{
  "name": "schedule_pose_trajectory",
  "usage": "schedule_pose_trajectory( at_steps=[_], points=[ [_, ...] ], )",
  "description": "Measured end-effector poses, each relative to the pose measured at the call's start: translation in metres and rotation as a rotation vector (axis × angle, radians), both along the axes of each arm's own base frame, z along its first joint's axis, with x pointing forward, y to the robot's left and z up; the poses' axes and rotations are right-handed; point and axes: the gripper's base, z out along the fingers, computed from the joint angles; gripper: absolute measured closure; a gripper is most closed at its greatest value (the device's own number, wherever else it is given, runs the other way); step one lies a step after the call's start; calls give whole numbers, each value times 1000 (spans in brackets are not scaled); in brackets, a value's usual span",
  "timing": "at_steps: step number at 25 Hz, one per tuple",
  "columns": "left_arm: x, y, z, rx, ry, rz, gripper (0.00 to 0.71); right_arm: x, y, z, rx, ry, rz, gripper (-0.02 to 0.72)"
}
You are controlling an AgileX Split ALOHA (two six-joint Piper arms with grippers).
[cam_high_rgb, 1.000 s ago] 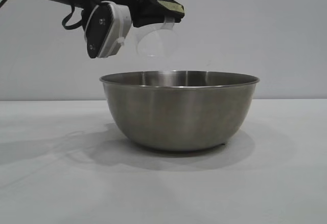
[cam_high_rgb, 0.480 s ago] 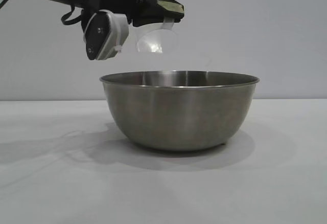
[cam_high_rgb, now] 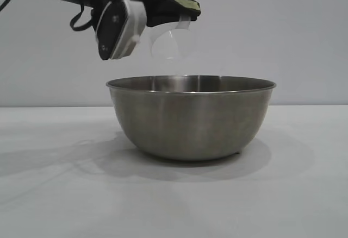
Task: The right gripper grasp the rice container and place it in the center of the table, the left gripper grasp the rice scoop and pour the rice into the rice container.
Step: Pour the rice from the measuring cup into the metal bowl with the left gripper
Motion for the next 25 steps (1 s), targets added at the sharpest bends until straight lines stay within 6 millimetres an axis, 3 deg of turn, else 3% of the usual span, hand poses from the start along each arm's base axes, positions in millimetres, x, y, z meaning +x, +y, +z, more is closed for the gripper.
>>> schedule_pose_trajectory(
  at_steps=[8, 17, 25],
  points=[
    [5, 2, 13, -434, 531, 85, 710, 0, 0, 0, 0, 0, 0, 318],
    [23, 19, 29, -977, 929, 206, 710, 0, 0, 0, 0, 0, 0, 318],
    [50, 74, 33, -1513, 1200, 287, 710, 0, 0, 0, 0, 0, 0, 318]
  ],
)
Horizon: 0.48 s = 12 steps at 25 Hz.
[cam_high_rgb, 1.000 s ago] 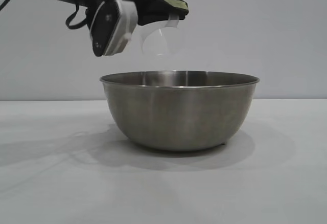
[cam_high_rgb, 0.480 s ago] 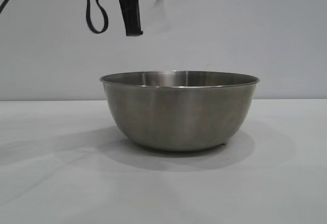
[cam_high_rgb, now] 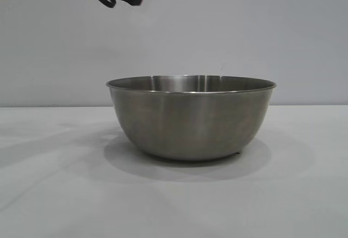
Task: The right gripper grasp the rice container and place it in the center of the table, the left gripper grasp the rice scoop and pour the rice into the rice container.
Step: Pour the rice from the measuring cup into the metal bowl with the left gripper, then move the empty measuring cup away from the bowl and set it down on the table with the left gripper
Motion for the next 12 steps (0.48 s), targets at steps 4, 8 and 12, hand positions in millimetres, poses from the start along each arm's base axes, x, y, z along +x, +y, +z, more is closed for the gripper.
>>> schedule_pose_trajectory(
  at_steps=[4, 8, 12],
  points=[
    [9, 31, -3, -159, 105, 60, 710, 0, 0, 0, 0, 0, 0, 318],
    [8, 54, -17, -237, 197, 104, 710, 0, 0, 0, 0, 0, 0, 318],
    [-1, 68, -35, -291, 282, 144, 710, 0, 0, 0, 0, 0, 0, 318]
  ],
)
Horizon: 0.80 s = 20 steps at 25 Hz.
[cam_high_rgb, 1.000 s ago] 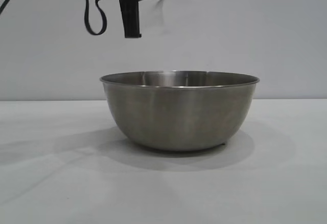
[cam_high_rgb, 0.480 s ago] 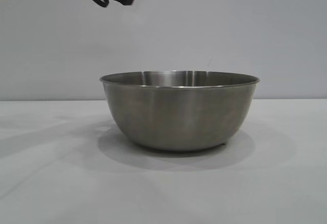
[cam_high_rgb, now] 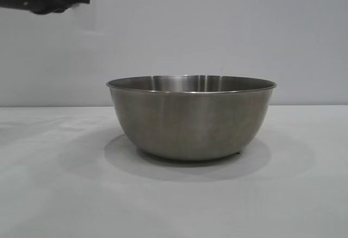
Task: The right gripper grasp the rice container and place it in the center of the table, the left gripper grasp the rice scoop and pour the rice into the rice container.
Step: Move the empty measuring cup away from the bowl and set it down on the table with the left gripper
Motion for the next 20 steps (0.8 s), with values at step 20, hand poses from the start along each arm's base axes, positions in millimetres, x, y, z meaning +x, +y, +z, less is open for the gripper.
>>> schedule_pose_trajectory(
  at_steps=[20],
  points=[
    [-82, 21, -76, -96, 313, 101, 710, 0, 0, 0, 0, 0, 0, 318]
  ],
)
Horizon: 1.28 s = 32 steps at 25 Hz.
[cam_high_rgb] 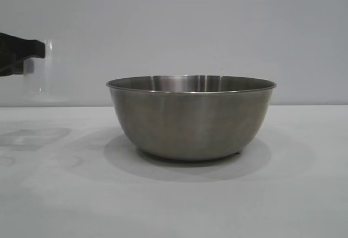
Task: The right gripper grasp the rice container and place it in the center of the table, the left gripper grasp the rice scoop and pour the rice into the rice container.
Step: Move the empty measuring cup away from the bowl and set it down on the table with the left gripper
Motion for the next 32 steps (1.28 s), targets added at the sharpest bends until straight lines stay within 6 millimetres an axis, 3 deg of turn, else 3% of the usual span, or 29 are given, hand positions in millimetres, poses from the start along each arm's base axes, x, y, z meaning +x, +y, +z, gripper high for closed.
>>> schedule_pose_trajectory(
  at_steps=[4, 12, 18, 19, 20, 23, 25, 32],
  points=[
    [-1, 0, -2, 41, -1, -8, 710, 0, 0, 0, 0, 0, 0, 318],
    [0, 0, -26, 60, 63, -16, 710, 0, 0, 0, 0, 0, 0, 318],
    [2, -3, -29, 66, 67, -43, 710, 0, 0, 0, 0, 0, 0, 318],
    [2, -3, -29, 66, 67, -43, 660, 0, 0, 0, 0, 0, 0, 318],
    [2, -3, -29, 66, 67, -43, 660, 0, 0, 0, 0, 0, 0, 318],
    [2, -3, -29, 66, 67, -43, 483, 0, 0, 0, 0, 0, 0, 318],
    [2, -3, -29, 66, 67, -43, 417, 0, 0, 0, 0, 0, 0, 318],
    [-10, -3, -36, 74, 109, -62, 424, 0, 0, 0, 0, 0, 0, 318]
  ],
)
